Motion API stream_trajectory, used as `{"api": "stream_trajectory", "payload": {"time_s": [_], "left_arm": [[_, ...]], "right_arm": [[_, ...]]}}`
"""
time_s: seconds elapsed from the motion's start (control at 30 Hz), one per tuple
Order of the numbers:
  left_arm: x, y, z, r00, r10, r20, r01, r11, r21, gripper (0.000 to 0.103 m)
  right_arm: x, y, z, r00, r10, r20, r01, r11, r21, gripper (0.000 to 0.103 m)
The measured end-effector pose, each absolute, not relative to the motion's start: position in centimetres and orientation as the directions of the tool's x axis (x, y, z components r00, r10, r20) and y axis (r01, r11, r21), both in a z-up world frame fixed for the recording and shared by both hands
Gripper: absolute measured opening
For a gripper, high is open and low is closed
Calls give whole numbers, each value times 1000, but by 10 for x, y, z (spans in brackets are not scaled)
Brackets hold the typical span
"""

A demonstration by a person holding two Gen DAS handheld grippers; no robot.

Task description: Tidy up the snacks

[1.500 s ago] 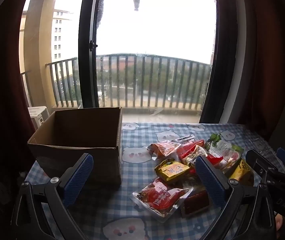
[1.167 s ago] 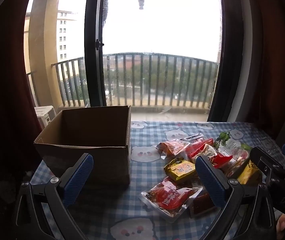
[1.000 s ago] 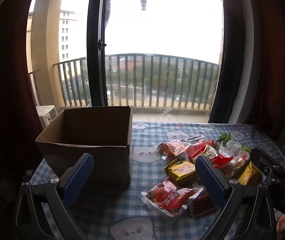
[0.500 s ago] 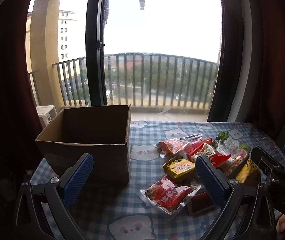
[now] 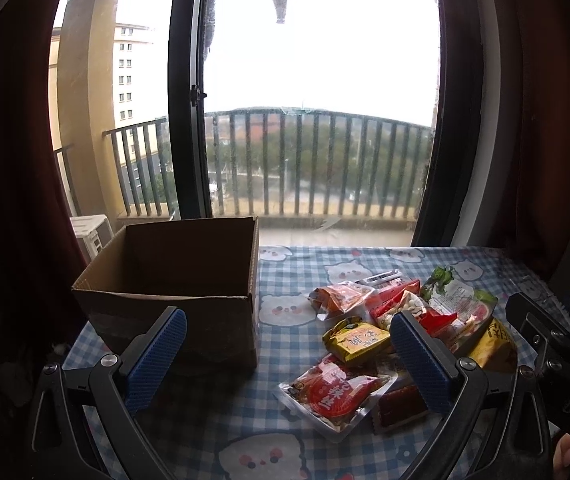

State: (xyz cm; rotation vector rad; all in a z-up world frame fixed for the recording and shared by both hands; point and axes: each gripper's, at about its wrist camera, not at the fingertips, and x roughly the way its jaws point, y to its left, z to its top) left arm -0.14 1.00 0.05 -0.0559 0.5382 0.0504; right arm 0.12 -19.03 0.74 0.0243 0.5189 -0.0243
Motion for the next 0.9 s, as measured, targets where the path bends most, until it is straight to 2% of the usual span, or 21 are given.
{"api": "stream_trajectory", "payload": {"time_s": [0.47, 0.9], "left_arm": [[9, 10, 16, 864, 61, -500, -72, 997, -1, 103], [20, 4, 36, 877, 28, -480, -41, 999, -16, 103]], "right_arm": [[10, -185, 19, 862, -25, -506, 34, 999, 9, 103], [17, -192, 42, 873, -57, -484, 69, 998, 7, 103]]}}
